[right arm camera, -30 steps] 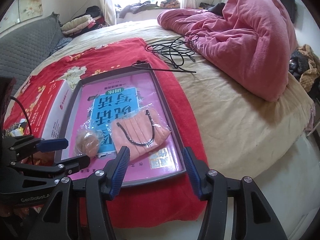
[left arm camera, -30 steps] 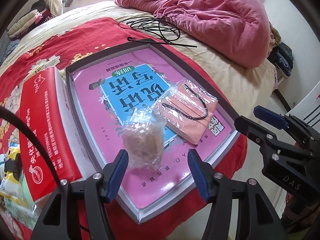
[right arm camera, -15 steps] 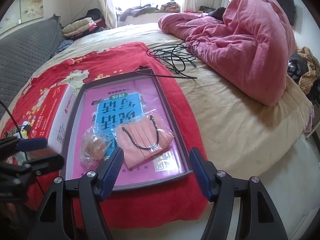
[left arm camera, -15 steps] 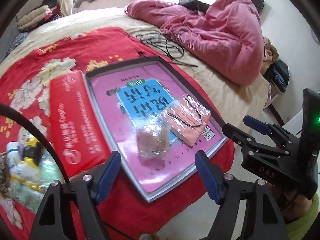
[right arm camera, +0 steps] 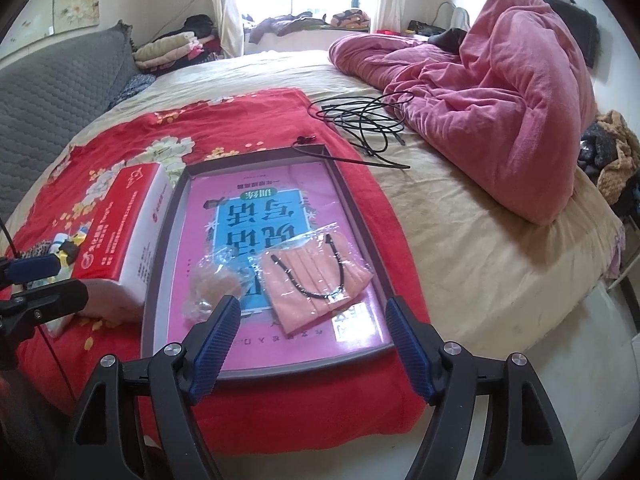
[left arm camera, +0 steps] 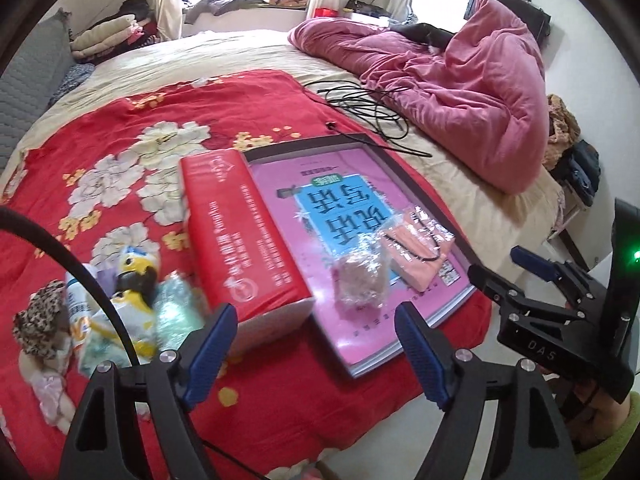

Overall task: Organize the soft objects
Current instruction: 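Move both open tools back toward the pile of items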

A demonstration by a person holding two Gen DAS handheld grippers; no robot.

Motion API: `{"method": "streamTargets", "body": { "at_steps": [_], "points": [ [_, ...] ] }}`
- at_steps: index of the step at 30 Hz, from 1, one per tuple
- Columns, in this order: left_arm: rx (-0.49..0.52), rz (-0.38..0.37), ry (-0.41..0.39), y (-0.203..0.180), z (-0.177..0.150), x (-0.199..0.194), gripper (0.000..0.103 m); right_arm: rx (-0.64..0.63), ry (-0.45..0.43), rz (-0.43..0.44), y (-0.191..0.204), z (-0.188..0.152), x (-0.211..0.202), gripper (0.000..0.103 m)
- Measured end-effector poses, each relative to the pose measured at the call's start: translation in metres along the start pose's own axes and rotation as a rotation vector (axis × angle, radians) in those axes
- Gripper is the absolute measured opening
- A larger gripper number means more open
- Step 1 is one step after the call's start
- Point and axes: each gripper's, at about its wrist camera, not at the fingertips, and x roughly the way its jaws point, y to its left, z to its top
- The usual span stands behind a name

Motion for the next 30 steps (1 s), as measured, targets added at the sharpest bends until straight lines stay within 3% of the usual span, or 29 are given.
{"method": "streamTargets", "body": {
  "at_steps": [10, 30],
  "points": [
    [0.004, 0.079, -0.028, 0.017, -0.014, -0.018, 0.083, -0.020, -0.021, -0.016, 0.021, 0.003, -0.012, 0.076],
    [-0.071, 0.100, -0.053, 0.056, -0.035, -0.052, 0.083, -0.087, -0.068, 0.025, 0.074, 0.011, -0.040, 0.077]
  ]
}}
